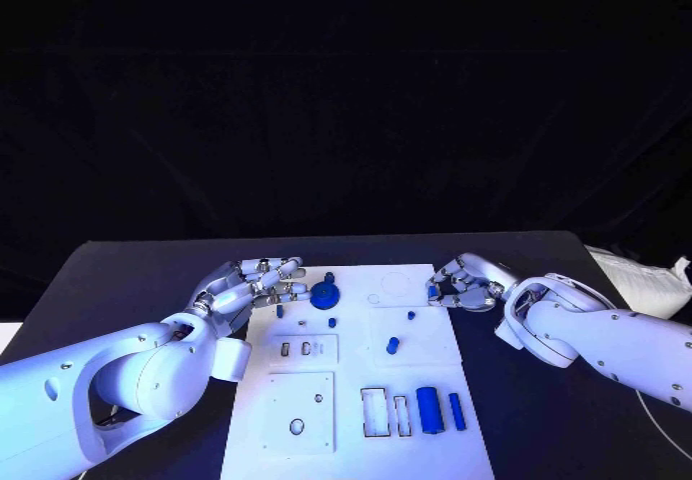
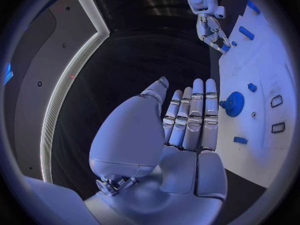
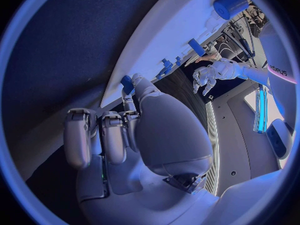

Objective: Assemble the parts on the task board

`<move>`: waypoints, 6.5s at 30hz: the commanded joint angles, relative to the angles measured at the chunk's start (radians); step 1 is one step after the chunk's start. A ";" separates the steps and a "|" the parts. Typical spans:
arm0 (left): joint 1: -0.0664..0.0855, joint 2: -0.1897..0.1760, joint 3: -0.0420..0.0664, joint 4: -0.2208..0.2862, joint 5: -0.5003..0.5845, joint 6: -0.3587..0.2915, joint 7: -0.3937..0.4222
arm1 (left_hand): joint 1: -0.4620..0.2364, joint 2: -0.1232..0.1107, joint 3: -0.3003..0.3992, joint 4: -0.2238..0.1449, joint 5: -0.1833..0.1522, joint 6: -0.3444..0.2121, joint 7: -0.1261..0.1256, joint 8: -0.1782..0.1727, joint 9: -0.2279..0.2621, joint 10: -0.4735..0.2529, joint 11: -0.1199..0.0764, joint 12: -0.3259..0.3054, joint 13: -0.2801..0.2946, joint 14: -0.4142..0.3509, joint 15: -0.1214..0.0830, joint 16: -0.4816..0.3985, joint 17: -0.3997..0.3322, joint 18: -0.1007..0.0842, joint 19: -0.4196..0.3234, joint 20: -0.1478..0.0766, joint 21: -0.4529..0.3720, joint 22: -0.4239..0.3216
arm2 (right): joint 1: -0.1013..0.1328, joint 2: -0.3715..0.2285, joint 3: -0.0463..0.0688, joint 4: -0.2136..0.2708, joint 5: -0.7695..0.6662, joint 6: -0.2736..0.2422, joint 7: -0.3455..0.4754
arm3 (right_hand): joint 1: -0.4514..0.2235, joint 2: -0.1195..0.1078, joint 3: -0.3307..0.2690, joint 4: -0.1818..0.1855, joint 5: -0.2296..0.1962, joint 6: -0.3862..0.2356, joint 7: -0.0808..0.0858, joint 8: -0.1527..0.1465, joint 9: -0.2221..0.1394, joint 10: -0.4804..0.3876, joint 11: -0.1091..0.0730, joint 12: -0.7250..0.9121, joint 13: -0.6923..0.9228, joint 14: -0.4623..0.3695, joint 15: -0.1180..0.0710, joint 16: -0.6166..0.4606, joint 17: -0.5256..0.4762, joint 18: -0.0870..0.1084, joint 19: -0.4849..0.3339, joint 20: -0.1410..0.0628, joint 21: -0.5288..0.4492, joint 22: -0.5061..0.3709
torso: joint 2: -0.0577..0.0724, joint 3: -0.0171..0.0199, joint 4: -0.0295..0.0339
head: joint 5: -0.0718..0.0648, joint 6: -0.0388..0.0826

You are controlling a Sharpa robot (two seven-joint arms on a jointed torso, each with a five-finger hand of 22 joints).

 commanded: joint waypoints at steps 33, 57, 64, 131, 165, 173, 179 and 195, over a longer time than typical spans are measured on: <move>0.000 0.001 0.000 -0.011 0.001 0.017 0.007 | 0.002 -0.004 0.002 -0.006 -0.004 -0.005 0.001 -0.004 0.000 -0.005 -0.002 -0.001 -0.001 -0.001 0.002 -0.006 0.003 0.012 0.004 0.002 -0.006 -0.002 | 0.024 0.044 0.008 0.204 -0.077 -0.097 -0.148 | -0.019 0.059 0.079 -0.030 -0.078 0.078 -0.033 0.022 0.016 0.066 -0.035 0.003 0.204 0.104 -0.032 0.006 0.263 -0.011 0.004 -0.031 0.004 0.029 | -0.008 -0.0107 0.0166 | 0.016 -0.022; 0.000 -0.004 0.000 -0.016 0.002 0.016 0.012 | 0.002 -0.004 0.002 -0.006 -0.004 -0.005 0.001 -0.004 0.000 -0.005 -0.002 -0.001 -0.001 -0.001 0.002 -0.006 0.003 0.012 0.004 0.002 -0.006 -0.002 | -0.044 0.274 -0.014 0.225 -0.288 0.013 -0.374 | -0.029 0.057 0.084 -0.033 -0.074 0.077 -0.033 0.018 0.016 0.061 -0.036 -0.009 0.196 0.103 -0.033 0.003 0.257 -0.011 0.003 -0.034 0.003 0.027 | -0.016 -0.0303 0.0334 | 0.042 -0.061; 0.000 -0.002 0.000 -0.018 0.003 0.016 0.012 | 0.002 -0.003 0.002 -0.007 -0.004 -0.005 0.001 -0.003 0.000 -0.005 -0.002 -0.001 0.000 0.000 0.002 -0.006 0.003 0.012 0.004 0.002 -0.006 -0.002 | -0.052 0.295 -0.019 0.211 -0.315 0.039 -0.393 | -0.035 0.054 0.084 -0.033 -0.074 0.077 -0.033 0.017 0.016 0.061 -0.036 -0.010 0.196 0.102 -0.033 0.002 0.255 -0.011 0.003 -0.034 0.002 0.026 | -0.015 -0.0288 0.0328 | 0.045 -0.069; 0.000 0.001 0.000 -0.028 0.005 0.022 -0.008 | 0.002 -0.001 0.004 -0.010 -0.005 -0.005 0.000 -0.002 0.000 -0.004 -0.003 0.000 0.000 0.006 0.000 -0.005 0.007 0.012 0.008 0.001 -0.006 -0.003 | -0.062 0.278 -0.021 0.247 -0.340 -0.169 -0.295 | -0.125 -0.083 -0.102 0.133 -0.040 -0.108 0.024 -0.032 -0.014 -0.023 0.015 -0.178 0.080 0.095 0.008 -0.017 0.221 -0.007 -0.004 0.003 -0.014 0.006 | -0.016 -0.0268 0.0328 | 0.045 -0.082; 0.110 0.165 0.002 -0.192 -1.056 0.356 -1.064 | -0.286 0.056 -0.235 0.151 -0.048 0.017 -0.181 0.502 0.357 0.336 -0.199 1.212 1.141 0.430 -0.200 1.409 1.436 -0.127 0.528 -0.198 1.178 1.254 | 0.137 -0.059 -0.008 0.256 0.467 -0.013 0.037 | -0.052 -0.026 -0.111 0.108 -0.005 -0.110 0.026 -0.023 -0.010 -0.060 0.015 -0.248 0.022 0.081 0.009 -0.053 0.166 0.009 -0.041 0.005 -0.056 -0.071 | -0.085 0.0080 -0.0014 | 0.104 -0.110; 0.123 0.238 0.002 -0.238 -1.072 0.416 -1.122 | -0.314 0.069 -0.306 0.153 -0.112 -0.008 -0.190 0.570 0.447 0.358 -0.210 1.248 1.190 0.430 -0.207 1.409 1.436 -0.145 0.564 -0.205 1.226 1.348 | 0.136 -0.050 -0.012 0.249 0.444 -0.016 0.023 | -0.054 -0.024 -0.114 0.108 -0.001 -0.109 0.025 -0.023 -0.010 -0.060 0.015 -0.249 0.021 0.080 0.009 -0.054 0.164 0.009 -0.041 0.004 -0.056 -0.071 | -0.083 0.0102 -0.0022 | 0.110 -0.115; 0.127 0.289 0.002 -0.284 -1.074 0.468 -1.141 | -0.322 0.075 -0.321 0.153 -0.113 -0.016 -0.193 0.579 0.463 0.358 -0.211 1.249 1.193 0.430 -0.210 1.409 1.436 -0.152 0.578 -0.207 1.242 1.381 | 0.134 -0.042 -0.014 0.242 0.426 -0.018 0.014 | -0.055 -0.023 -0.115 0.108 0.003 -0.108 0.025 -0.023 -0.010 -0.060 0.014 -0.250 0.020 0.080 0.008 -0.055 0.162 0.009 -0.042 0.004 -0.058 -0.073 | -0.082 0.0077 -0.0019 | 0.113 -0.118; 0.126 0.359 0.000 -0.357 -1.074 0.545 -1.151 | -0.318 0.080 -0.327 0.151 -0.113 -0.022 -0.193 0.583 0.472 0.357 -0.211 1.248 1.193 0.430 -0.211 1.409 1.436 -0.152 0.578 -0.208 1.243 1.383 | 0.130 -0.034 -0.016 0.240 0.392 -0.021 -0.004 | -0.051 -0.015 -0.124 0.102 0.038 -0.105 0.023 -0.024 -0.010 -0.060 0.012 -0.253 0.014 0.080 0.006 -0.057 0.161 0.009 -0.041 0.002 -0.060 -0.074 | -0.082 0.0068 -0.0020 | 0.116 -0.130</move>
